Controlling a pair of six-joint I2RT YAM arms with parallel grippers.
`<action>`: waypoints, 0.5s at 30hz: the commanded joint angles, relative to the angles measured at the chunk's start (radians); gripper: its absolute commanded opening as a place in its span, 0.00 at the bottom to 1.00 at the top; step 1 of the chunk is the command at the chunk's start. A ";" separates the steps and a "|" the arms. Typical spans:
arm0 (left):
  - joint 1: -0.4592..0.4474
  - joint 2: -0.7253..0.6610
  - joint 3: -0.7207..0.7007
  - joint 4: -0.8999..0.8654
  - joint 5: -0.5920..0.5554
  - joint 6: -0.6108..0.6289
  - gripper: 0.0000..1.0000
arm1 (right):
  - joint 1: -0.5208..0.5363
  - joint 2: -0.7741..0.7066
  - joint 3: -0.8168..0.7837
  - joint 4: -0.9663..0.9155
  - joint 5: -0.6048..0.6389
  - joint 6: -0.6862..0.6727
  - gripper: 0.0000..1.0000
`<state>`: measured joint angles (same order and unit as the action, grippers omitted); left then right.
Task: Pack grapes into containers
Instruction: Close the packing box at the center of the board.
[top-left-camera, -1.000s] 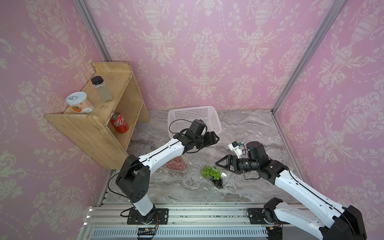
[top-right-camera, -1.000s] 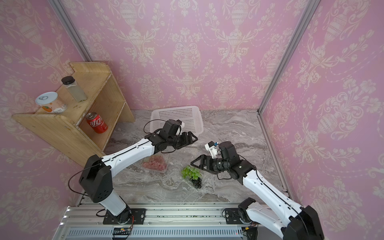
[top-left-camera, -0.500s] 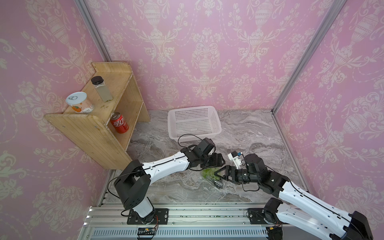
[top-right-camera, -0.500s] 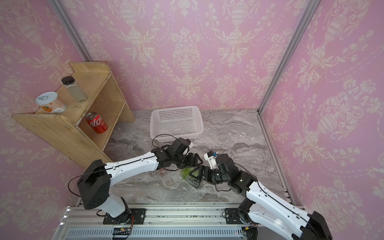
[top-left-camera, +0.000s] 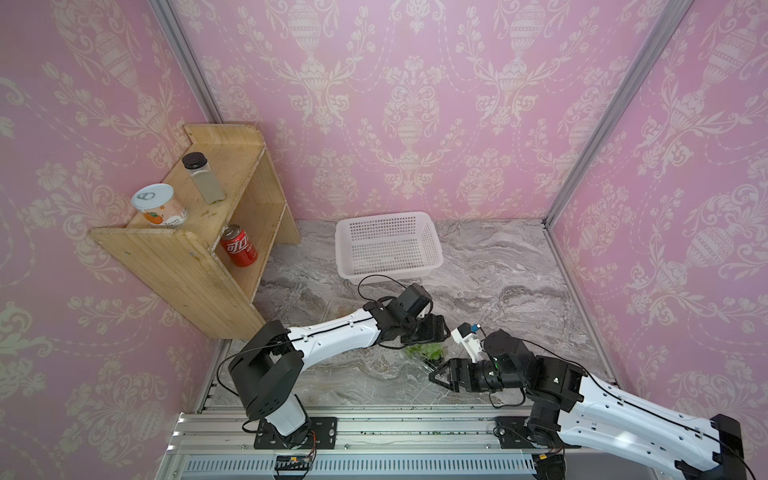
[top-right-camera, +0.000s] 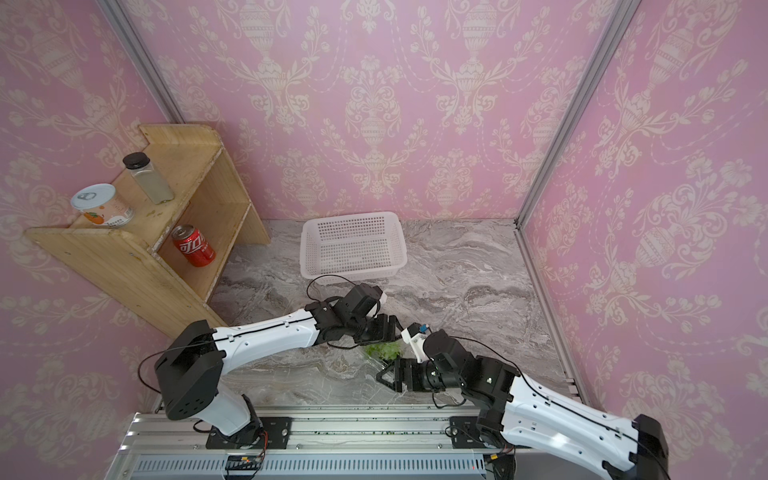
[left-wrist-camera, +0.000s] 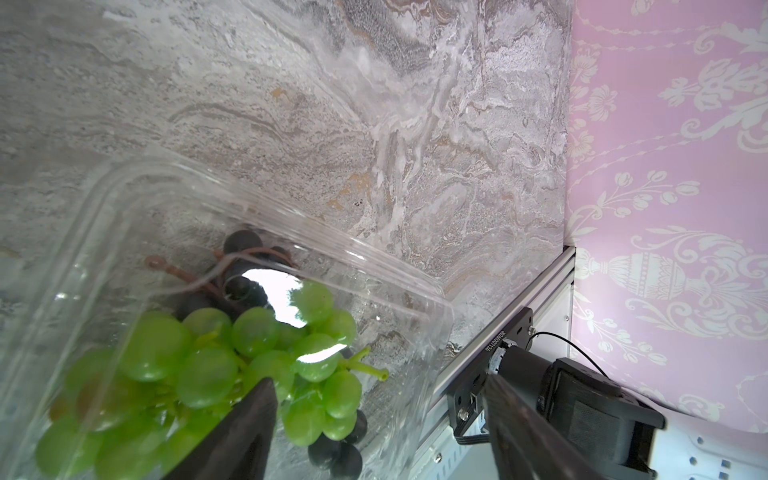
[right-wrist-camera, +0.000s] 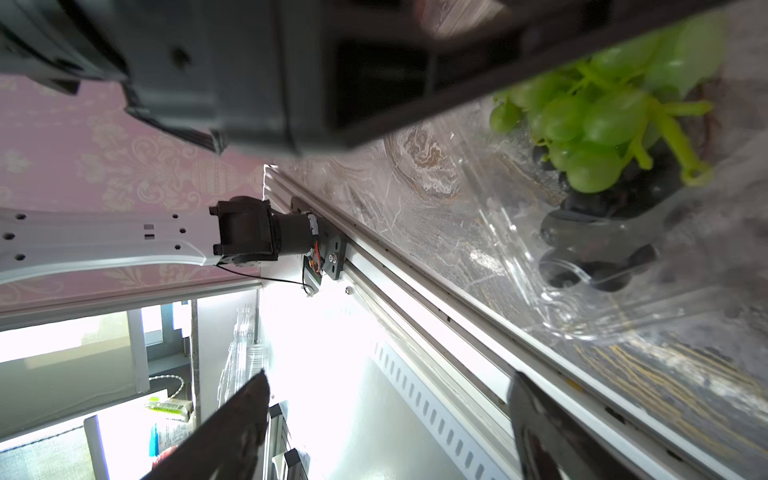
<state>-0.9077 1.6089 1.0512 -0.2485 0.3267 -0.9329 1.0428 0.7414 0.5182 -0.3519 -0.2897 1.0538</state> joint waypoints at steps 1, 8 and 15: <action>-0.008 -0.012 -0.028 -0.026 -0.037 -0.010 0.79 | 0.090 0.057 -0.010 0.060 0.091 0.090 0.87; -0.008 -0.016 -0.046 -0.003 -0.063 -0.028 0.79 | 0.118 0.226 -0.050 0.199 0.158 0.139 0.85; -0.005 0.008 -0.041 0.027 -0.069 -0.042 0.79 | 0.065 0.334 -0.065 0.262 0.214 0.179 0.86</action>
<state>-0.9062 1.6024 1.0237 -0.1905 0.2741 -0.9607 1.1358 1.0477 0.4732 -0.1612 -0.1299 1.2060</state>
